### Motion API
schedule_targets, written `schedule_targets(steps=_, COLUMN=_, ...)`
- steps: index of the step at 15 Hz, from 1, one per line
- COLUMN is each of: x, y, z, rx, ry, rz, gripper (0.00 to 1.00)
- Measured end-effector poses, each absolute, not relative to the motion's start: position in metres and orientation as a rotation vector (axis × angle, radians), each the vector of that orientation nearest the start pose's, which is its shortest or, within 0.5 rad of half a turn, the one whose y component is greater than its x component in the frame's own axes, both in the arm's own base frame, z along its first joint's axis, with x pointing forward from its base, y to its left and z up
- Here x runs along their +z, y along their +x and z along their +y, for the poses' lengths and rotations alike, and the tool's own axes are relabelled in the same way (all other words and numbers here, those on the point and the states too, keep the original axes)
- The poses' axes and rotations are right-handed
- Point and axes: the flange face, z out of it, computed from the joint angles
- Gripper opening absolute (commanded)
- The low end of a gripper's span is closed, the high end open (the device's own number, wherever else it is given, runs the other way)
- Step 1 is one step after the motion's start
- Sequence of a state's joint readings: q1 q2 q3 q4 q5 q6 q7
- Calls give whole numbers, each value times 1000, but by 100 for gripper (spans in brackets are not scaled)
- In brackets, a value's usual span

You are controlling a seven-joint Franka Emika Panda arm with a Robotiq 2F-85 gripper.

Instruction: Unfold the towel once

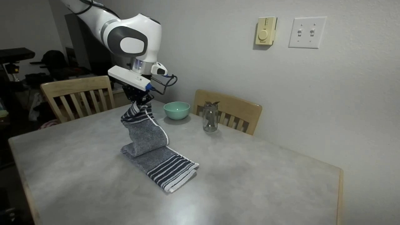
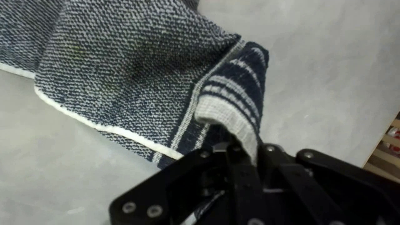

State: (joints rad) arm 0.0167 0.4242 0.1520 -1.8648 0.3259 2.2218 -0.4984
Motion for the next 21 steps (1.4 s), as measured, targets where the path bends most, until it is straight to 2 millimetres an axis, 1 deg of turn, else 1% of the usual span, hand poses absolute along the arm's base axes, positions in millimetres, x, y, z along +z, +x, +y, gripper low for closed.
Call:
schedule_targets(steps=3, x=277, y=632, z=152, rx=-55, ry=-2770, rz=-540, gripper=2)
schedule_targets(steps=6, x=267, y=641, z=181, rx=-109, ry=-2772, rz=-467, gripper=2)
schedule_targets(steps=9, x=257, y=649, z=197, rx=-112, ry=-2767, rz=-403, gripper=2)
schedule_targets(steps=12, x=249, y=652, z=208, rx=-83, ry=-2754, rz=-372, gripper=2)
schedule_targets(steps=18, x=254, y=641, z=243, rx=-78, ry=-2702, rz=-465, gripper=2)
schedule_targets(steps=21, x=257, y=639, z=252, rx=-84, ry=-2687, rz=-497, gripper=2)
